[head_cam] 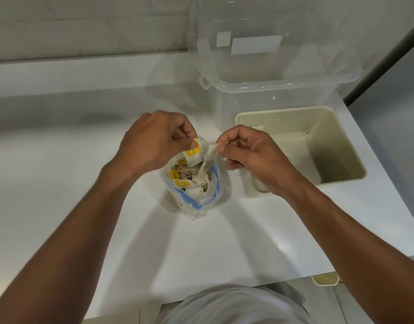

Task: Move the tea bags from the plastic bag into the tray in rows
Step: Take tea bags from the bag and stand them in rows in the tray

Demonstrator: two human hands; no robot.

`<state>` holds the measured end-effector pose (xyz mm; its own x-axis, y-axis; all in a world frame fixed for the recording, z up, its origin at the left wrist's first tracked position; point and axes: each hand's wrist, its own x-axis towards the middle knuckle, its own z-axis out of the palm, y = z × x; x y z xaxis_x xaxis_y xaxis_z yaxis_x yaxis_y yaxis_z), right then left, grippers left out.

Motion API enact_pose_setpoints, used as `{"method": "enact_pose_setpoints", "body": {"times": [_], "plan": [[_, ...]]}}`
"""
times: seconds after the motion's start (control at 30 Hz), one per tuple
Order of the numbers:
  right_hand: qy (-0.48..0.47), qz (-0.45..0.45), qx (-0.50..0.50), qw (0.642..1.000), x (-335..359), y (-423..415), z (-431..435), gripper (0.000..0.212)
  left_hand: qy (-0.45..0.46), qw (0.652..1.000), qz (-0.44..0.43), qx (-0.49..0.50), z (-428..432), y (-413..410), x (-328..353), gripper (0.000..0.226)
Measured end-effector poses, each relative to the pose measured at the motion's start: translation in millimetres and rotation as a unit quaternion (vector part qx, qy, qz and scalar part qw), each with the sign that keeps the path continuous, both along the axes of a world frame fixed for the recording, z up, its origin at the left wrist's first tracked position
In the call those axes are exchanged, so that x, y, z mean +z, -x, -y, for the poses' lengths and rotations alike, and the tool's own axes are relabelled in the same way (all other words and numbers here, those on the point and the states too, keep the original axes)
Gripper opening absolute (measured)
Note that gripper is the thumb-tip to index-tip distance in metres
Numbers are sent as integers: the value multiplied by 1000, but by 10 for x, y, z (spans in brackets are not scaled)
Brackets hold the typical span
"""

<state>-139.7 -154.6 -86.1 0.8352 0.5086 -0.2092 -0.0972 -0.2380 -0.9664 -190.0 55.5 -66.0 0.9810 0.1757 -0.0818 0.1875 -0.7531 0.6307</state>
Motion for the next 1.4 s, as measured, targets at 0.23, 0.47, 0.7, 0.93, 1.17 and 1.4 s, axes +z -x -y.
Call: {"method": "enact_pose_setpoints", "body": {"times": [0.23, 0.47, 0.7, 0.93, 1.17, 1.4], "plan": [[102, 136, 30, 985, -32, -56, 10, 19, 91, 995, 25, -21, 19, -88, 20, 8], [-10, 9, 181, 983, 230, -63, 27, 31, 66, 997, 39, 6, -18, -155, -23, 5], [31, 106, 47, 993, 179, -245, -60, 20, 193, 980, 9, -50, 24, -162, 84, 6], [19, 90, 51, 994, 168, -276, 15, 17, 186, 981, 10, -50, 41, -205, 52, 5], [25, 47, -8, 999, 59, -332, 119, 15, 224, 974, -1, -26, 182, -246, -27, 14], [76, 124, -43, 988, 29, -462, 421, 7, 197, 978, 3, -64, 426, -460, 19, 6]]}}
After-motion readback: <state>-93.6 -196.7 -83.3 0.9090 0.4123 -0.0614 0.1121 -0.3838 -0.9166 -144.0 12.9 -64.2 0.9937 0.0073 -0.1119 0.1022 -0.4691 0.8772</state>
